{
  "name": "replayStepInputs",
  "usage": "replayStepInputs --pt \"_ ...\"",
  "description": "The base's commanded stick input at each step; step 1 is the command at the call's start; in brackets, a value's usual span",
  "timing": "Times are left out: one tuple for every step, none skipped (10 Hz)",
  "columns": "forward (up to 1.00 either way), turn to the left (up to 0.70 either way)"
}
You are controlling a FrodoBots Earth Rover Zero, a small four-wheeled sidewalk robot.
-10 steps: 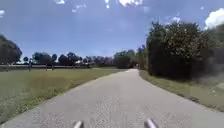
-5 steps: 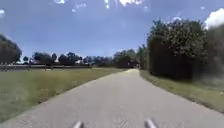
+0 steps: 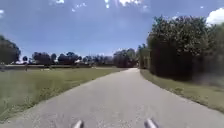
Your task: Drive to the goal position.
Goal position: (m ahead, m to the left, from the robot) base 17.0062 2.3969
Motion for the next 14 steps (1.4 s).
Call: replayStepInputs --pt "0.5 0.0" --pt "0.5 0.0" --pt "0.5 0.0" --pt "0.5 0.0" --pt "0.5 0.0" --pt "0.5 0.0" --pt "0.5 0.0" --pt "0.5 0.0" --pt "0.5 0.0" --pt "0.5 0.0" --pt "0.5 0.0" --pt "0.5 0.0" --pt "0.5 0.0" --pt "0.5 0.0"
